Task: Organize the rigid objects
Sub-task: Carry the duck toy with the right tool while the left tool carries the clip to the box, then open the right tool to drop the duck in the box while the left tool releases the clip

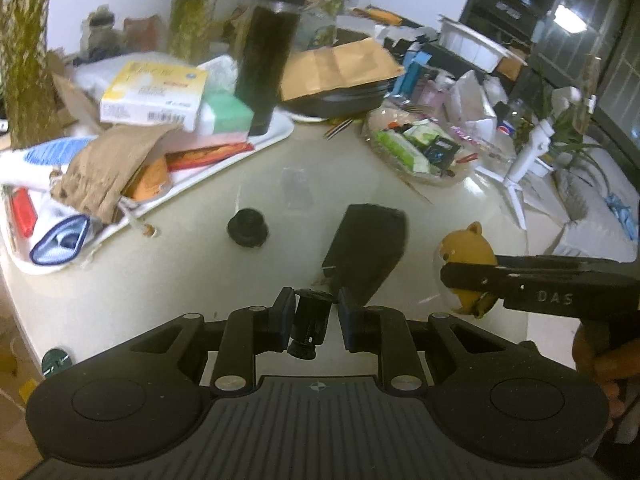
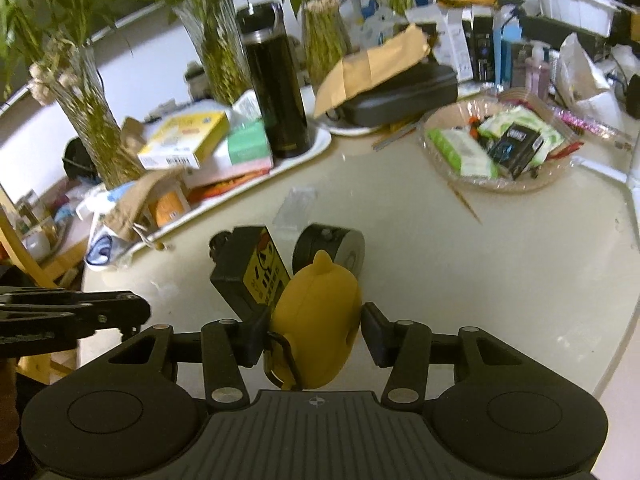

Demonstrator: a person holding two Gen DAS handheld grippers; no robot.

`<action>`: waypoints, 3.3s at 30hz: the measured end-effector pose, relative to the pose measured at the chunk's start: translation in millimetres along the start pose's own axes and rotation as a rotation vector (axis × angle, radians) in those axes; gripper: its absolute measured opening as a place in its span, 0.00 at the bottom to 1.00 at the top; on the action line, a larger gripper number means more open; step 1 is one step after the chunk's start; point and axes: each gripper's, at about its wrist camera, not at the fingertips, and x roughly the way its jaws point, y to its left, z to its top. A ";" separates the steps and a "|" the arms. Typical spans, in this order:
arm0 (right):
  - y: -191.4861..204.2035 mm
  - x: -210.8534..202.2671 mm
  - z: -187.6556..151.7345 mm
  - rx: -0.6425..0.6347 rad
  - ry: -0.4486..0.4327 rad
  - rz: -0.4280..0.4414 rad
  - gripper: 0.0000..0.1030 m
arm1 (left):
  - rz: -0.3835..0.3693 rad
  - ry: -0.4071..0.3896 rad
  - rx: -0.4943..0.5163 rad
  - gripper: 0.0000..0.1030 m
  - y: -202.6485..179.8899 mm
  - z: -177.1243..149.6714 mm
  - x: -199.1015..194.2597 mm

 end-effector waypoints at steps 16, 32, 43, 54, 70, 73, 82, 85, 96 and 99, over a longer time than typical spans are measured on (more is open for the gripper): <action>2.2 -49.8 -26.7 0.012 -0.082 0.103 0.51 | 0.034 -0.082 0.143 0.23 -38.9 -12.8 -43.2; 30.3 -75.5 -63.1 -0.092 -0.040 0.178 0.51 | 0.072 0.099 0.075 0.23 -47.5 -12.6 -62.8; 39.3 -69.4 -83.4 -0.136 0.125 0.188 0.51 | 0.106 0.287 0.001 0.23 -43.2 -20.8 -43.7; 35.2 -60.5 -96.3 -0.121 0.245 0.173 0.43 | 0.132 0.352 -0.012 0.23 -39.7 -26.9 -31.9; 40.4 -71.4 -90.9 -0.159 0.161 0.218 0.99 | 0.126 0.340 -0.031 0.60 -36.1 -25.7 -39.0; 38.1 -70.4 -90.0 -0.146 0.155 0.197 1.00 | 0.117 0.324 -0.035 0.66 -35.5 -24.5 -44.1; 29.5 -72.8 -85.5 -0.105 0.118 0.182 1.00 | 0.088 0.244 -0.046 0.66 -28.0 -25.7 -64.2; 25.6 -72.5 -84.6 -0.093 0.117 0.176 1.00 | 0.077 0.204 -0.046 0.66 -23.7 -27.6 -70.3; 10.8 -75.9 -82.8 -0.038 0.100 0.172 1.00 | 0.046 0.118 -0.006 0.66 -9.9 -43.9 -79.8; 7.7 -76.7 -81.4 -0.029 0.097 0.179 1.00 | 0.022 0.110 0.026 0.66 -9.5 -47.1 -80.0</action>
